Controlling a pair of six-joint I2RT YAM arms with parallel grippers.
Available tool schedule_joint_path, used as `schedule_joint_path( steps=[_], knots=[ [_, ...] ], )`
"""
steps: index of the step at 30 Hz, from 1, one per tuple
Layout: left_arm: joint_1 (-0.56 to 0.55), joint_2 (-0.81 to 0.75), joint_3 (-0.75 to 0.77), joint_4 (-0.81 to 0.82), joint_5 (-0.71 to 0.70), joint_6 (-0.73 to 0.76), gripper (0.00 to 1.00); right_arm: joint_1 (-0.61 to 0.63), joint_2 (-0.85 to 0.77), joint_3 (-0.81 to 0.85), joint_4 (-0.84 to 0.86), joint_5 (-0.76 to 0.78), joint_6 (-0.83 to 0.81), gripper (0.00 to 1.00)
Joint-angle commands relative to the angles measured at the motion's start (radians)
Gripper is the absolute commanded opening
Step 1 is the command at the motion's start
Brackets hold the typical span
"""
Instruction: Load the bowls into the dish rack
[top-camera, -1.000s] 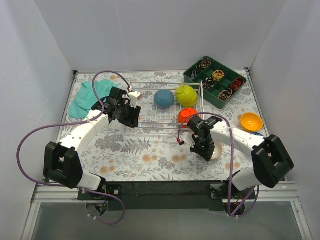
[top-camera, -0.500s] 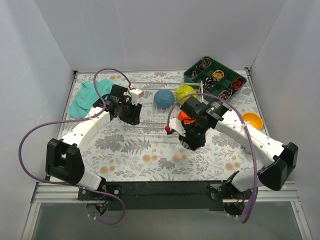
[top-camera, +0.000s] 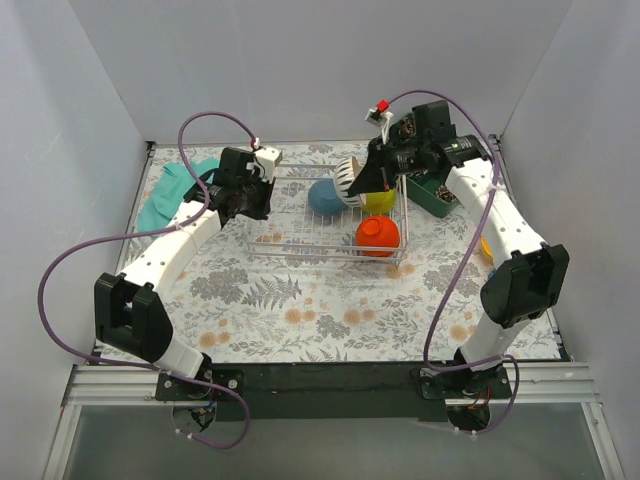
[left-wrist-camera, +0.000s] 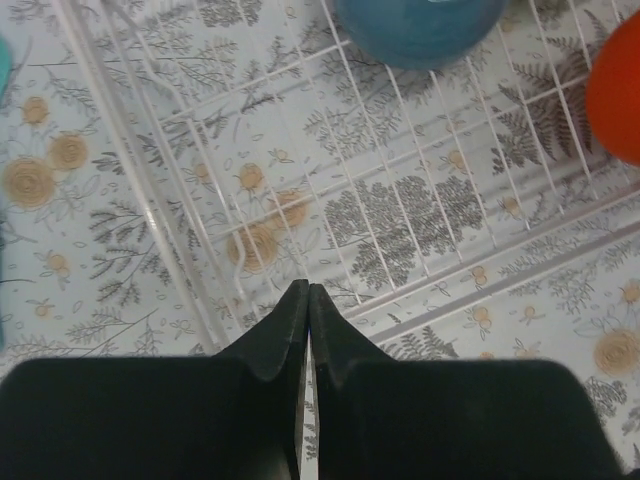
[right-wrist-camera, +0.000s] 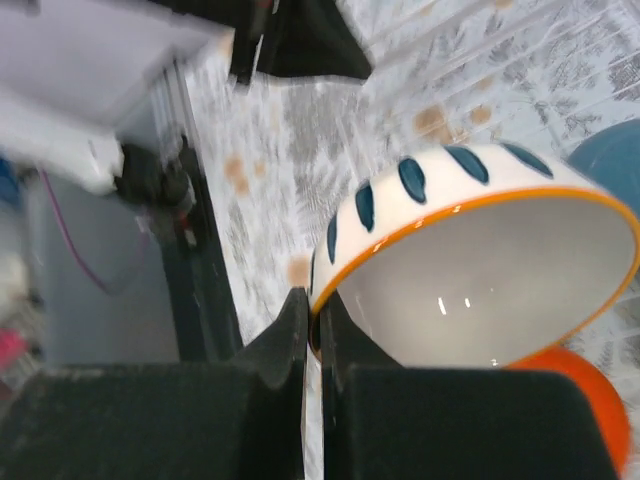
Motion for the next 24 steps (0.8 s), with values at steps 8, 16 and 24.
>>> schedule_joint_path(
  steps=[8, 16, 24],
  knots=[
    [0.001, 0.093, 0.129, 0.095, -0.221, -0.108, 0.00, -0.059, 0.133, -0.354, 1.529, -0.219, 1.126, 0.01],
    [0.002, 0.177, 0.236, 0.096, -0.235, -0.118, 0.00, -0.014, 0.364, -0.155, 1.554, -0.216, 1.160, 0.01],
    [0.001, 0.203, 0.255, 0.096, -0.209, -0.099, 0.00, 0.007, 0.504, -0.076, 1.546, -0.213, 1.154, 0.01]
  ],
)
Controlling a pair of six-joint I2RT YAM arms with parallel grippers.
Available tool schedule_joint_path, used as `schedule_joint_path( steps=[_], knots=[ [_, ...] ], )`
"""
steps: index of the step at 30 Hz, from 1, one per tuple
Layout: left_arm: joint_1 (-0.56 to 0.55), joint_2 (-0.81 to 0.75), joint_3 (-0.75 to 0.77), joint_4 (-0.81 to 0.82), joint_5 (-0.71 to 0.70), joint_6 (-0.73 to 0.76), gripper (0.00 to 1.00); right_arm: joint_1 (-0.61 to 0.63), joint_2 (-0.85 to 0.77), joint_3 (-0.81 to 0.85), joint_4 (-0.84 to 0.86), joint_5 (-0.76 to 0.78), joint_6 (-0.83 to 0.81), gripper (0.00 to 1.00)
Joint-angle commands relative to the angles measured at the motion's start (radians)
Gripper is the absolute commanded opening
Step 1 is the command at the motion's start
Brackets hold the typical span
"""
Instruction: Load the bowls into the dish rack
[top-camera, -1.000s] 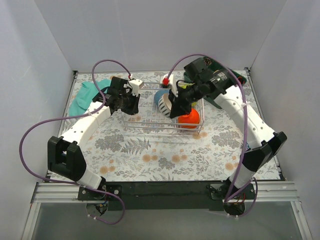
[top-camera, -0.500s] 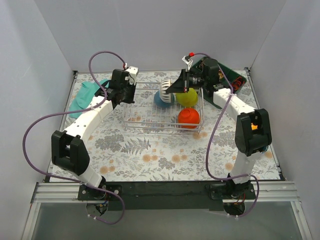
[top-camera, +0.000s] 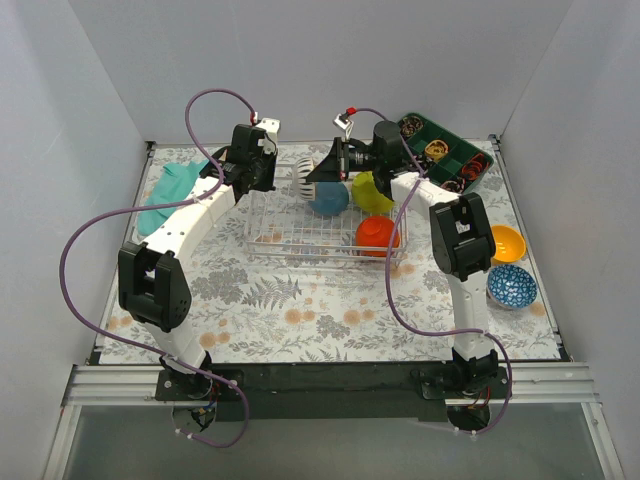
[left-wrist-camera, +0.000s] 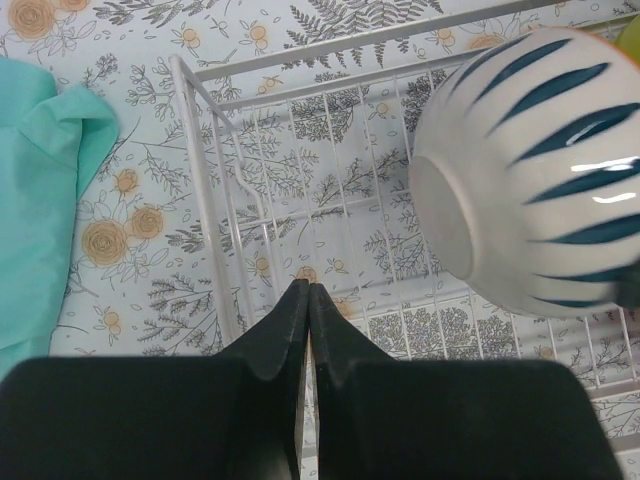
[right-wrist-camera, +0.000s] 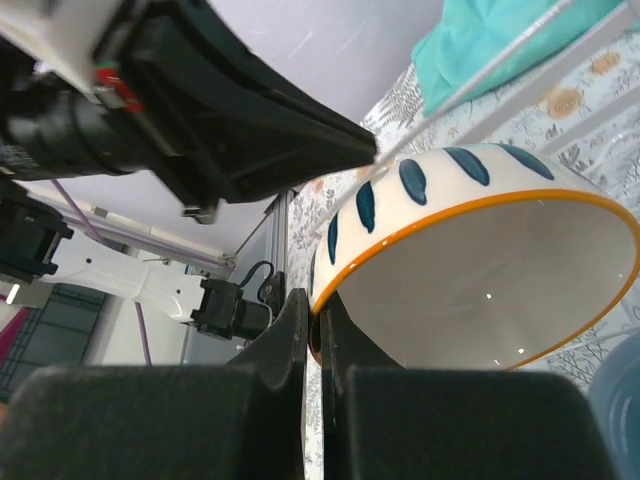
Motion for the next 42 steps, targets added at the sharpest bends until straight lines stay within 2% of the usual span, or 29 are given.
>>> schedule_joint_path(
  steps=[1, 12, 15, 32, 42],
  knots=[
    [0.001, -0.011, 0.025, 0.013, 0.014, 0.007, 0.00, 0.016, 0.051, 0.105, 0.091, -0.010, 0.009, 0.01],
    [-0.001, 0.012, -0.004, -0.009, 0.097, 0.014, 0.00, 0.046, 0.160, 0.149, 0.074, 0.003, -0.027, 0.01],
    [0.001, 0.028, -0.004, -0.010, 0.156, 0.027, 0.00, 0.045, 0.179, 0.160, 0.051, 0.008, -0.042, 0.01],
    [-0.001, 0.148, 0.028, 0.051, 0.160, 0.059, 0.00, 0.028, 0.217, 0.151, -0.004, 0.005, -0.116, 0.01],
    [-0.001, 0.225, 0.114, 0.068, 0.186, 0.045, 0.00, 0.016, 0.194, 0.128, -0.087, 0.019, -0.172, 0.01]
  ],
)
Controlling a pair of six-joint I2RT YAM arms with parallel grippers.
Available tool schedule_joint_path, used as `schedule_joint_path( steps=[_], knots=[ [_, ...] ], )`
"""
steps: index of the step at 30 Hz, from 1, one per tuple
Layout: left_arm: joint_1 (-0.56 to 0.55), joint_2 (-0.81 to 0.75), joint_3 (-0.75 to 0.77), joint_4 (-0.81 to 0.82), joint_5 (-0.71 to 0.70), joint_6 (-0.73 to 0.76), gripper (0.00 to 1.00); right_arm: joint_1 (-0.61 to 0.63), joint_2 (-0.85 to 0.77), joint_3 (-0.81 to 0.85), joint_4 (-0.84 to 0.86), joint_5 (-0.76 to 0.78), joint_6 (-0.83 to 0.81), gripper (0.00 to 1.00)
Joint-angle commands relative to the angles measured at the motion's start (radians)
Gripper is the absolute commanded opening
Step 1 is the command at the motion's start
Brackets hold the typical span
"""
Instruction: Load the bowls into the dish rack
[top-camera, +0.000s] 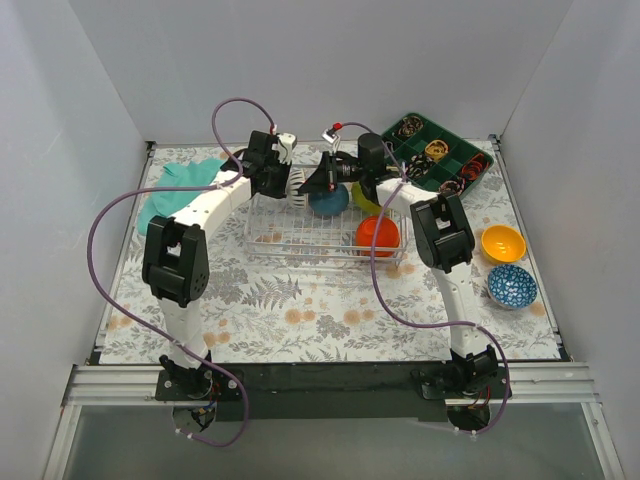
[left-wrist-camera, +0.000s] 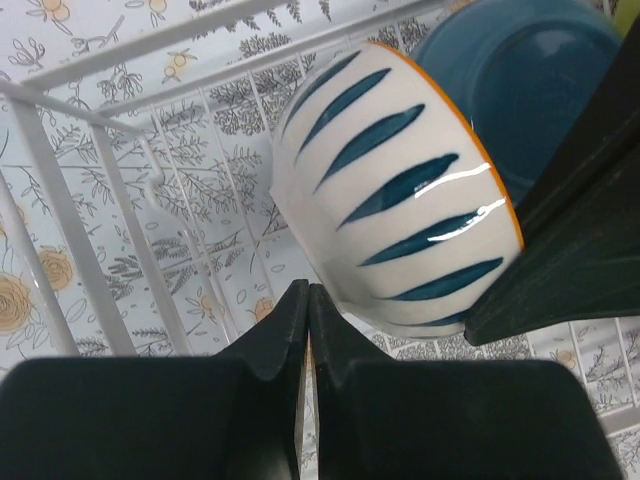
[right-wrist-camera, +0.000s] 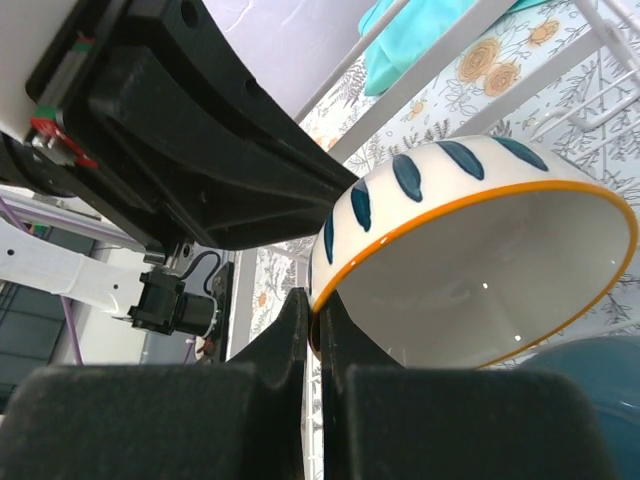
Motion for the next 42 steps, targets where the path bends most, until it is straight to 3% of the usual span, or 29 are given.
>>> schedule_joint_path(
  steps=[1, 6, 13, 23, 42],
  knots=[
    [-0.003, 0.026, 0.081, 0.044, 0.038, -0.005, 0.00, -0.020, -0.034, 0.001, -0.062, 0.004, -0.059, 0.02],
    [-0.006, 0.060, 0.114, 0.044, 0.074, -0.015, 0.00, -0.057, -0.066, -0.011, -0.146, 0.012, -0.117, 0.15],
    [-0.023, 0.077, 0.128, 0.055, 0.097, -0.029, 0.00, -0.115, -0.138, 0.000, -0.400, 0.113, -0.307, 0.35],
    [-0.029, 0.125, 0.160, 0.085, 0.113, -0.043, 0.00, -0.140, -0.217, -0.008, -0.577, 0.230, -0.462, 0.37],
    [-0.119, 0.223, 0.309, 0.093, 0.114, -0.052, 0.00, -0.144, -0.393, -0.114, -0.597, 0.242, -0.525, 0.37]
  ],
)
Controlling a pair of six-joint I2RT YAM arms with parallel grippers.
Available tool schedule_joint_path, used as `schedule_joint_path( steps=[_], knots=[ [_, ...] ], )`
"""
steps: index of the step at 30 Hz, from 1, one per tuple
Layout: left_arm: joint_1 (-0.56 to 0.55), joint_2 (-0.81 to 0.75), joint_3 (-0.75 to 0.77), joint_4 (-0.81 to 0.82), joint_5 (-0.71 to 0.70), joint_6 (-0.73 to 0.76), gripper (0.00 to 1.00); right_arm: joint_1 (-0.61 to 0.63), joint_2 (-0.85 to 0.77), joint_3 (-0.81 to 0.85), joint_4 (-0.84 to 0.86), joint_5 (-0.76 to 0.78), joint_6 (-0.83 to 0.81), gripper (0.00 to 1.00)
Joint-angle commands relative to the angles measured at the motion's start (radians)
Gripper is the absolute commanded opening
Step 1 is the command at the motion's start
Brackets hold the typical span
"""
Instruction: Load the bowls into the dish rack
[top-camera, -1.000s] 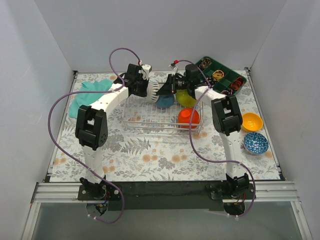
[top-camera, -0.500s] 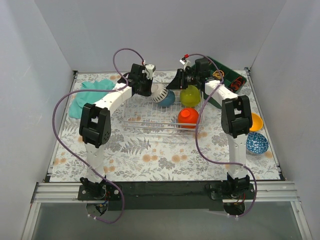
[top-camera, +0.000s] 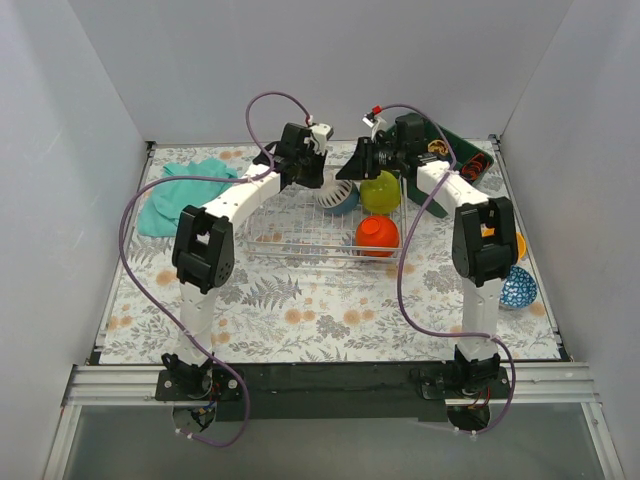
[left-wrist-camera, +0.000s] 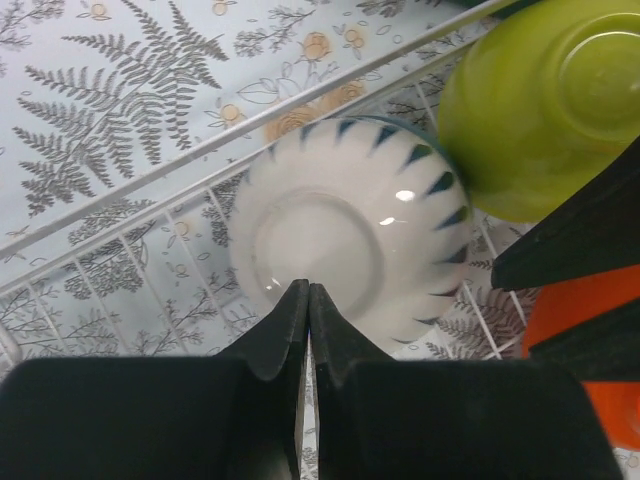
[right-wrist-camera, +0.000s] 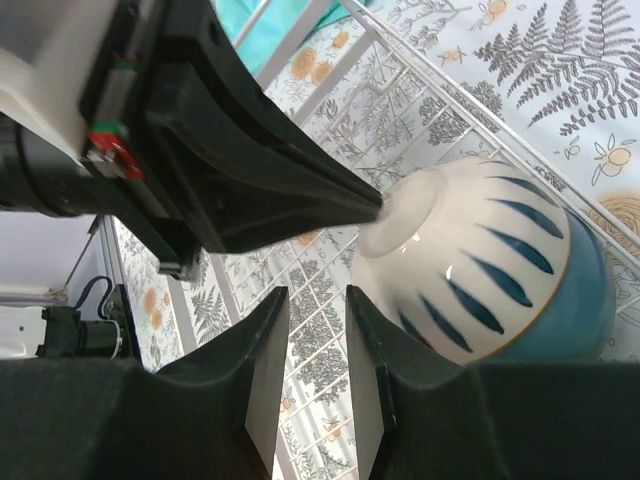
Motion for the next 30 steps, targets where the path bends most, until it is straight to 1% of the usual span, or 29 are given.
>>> schedule_joint_path(
  steps=[1, 8, 20, 30],
  knots=[
    [-0.020, 0.006, 0.047, 0.018, 0.006, -0.007, 0.00, -0.003, -0.097, -0.021, 0.001, 0.006, -0.062, 0.37],
    [-0.029, 0.011, 0.070, 0.020, 0.001, -0.007, 0.00, -0.024, -0.157, -0.055, -0.064, 0.036, -0.153, 0.38],
    [-0.064, 0.029, 0.085, 0.020, 0.013, -0.007, 0.00, -0.078, -0.281, -0.165, -0.098, 0.081, -0.207, 0.38],
    [-0.089, 0.038, 0.093, 0.018, -0.005, -0.007, 0.00, -0.118, -0.359, -0.253, -0.104, 0.105, -0.230, 0.38]
  ],
)
